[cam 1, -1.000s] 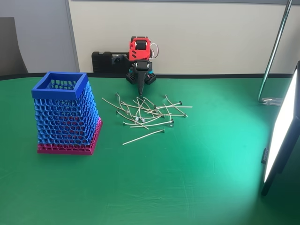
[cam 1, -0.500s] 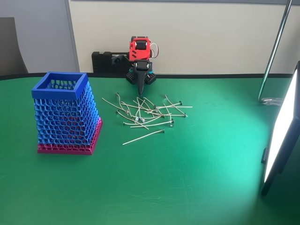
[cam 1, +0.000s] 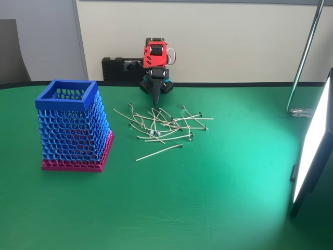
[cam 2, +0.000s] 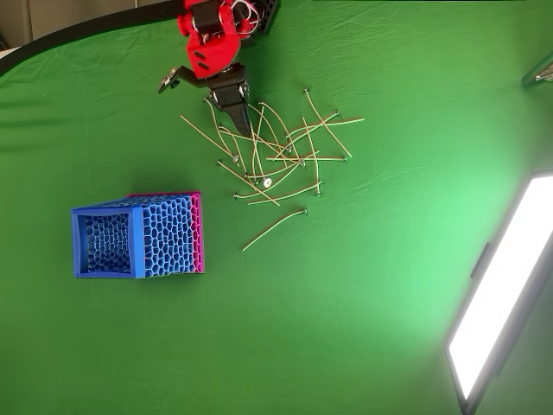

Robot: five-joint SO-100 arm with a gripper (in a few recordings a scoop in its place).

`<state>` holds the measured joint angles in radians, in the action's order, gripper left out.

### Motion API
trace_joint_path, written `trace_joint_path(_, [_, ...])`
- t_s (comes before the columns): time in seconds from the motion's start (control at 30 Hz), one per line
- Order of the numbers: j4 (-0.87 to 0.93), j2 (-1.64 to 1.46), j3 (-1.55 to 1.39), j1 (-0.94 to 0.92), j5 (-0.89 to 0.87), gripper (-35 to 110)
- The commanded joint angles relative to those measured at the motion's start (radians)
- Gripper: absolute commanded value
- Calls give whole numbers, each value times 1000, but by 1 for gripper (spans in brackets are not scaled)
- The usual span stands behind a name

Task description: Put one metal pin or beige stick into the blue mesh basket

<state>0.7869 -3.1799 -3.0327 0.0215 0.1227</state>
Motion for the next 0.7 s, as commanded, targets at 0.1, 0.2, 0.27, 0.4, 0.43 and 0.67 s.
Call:
trace_joint_path(0.1, [-23,216,198,43,-6,1])
trace_joint_path(0.2, [-21,253,267,64,-17,1])
trace_joint_path(0.27, [-15,276,307,77,-23,1])
trace_joint_path(0.4, [6,341,391,98,-35,1])
trace_joint_path(0.43, [11,357,411,103,-37,1])
trace_joint_path(0.67, [48,482,555,132,-55,1])
